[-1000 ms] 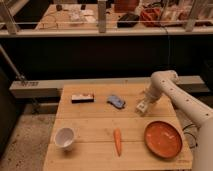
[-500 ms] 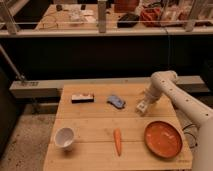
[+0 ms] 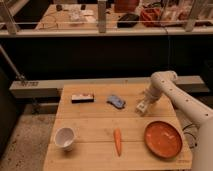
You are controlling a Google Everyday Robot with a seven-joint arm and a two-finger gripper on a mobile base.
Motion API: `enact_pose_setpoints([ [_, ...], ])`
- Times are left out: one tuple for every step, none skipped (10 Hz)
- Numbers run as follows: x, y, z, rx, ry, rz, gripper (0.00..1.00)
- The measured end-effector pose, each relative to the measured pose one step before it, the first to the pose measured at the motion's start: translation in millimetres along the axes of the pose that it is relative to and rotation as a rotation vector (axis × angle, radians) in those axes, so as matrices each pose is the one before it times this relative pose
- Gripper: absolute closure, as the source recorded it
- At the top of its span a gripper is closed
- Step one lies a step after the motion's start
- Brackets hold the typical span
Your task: Place the bottle in the ceramic bowl
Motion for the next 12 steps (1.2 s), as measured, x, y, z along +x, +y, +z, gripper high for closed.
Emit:
enact_pose_setpoints([
  [-0.21, -0.02, 0.38, -0.00033, -0.00062, -0.00029, 0.20],
  [0.00, 0.13, 0.24, -0.00022, -0.00034, -0.00001, 0.20],
  [0.02, -0.07, 0.04, -0.00002, -0.00019, 0.00008, 0.20],
  [-0.22, 0.34, 0.95, -0.00105, -0.00096, 0.00005, 0.20],
  [0.08, -0.08, 0.00, 0.00031, -0.00009, 0.00008, 0.20],
  [-0.04, 0.13, 0.34, -0.00036, -0.00034, 0.00011, 0.20],
  [0.11, 0.07, 0.46, -0.00036, -0.00011, 0.00030, 0.20],
  [-0.11, -0.19, -0.12, 0.00029, -0.00015, -0.00025, 0.20],
  [-0.12, 0.13, 0.51, -0.00067, -0.00033, -0.00004, 0.20],
  [0.03, -0.19, -0.06, 0.00021, -0.00003, 0.00027, 0.20],
  [-0.14, 0.33, 0.69, -0.00090, -0.00058, 0.00011, 0.20],
  [-0.09, 0.00, 0.19, -0.00016, -0.00014, -0.00011, 0.24],
])
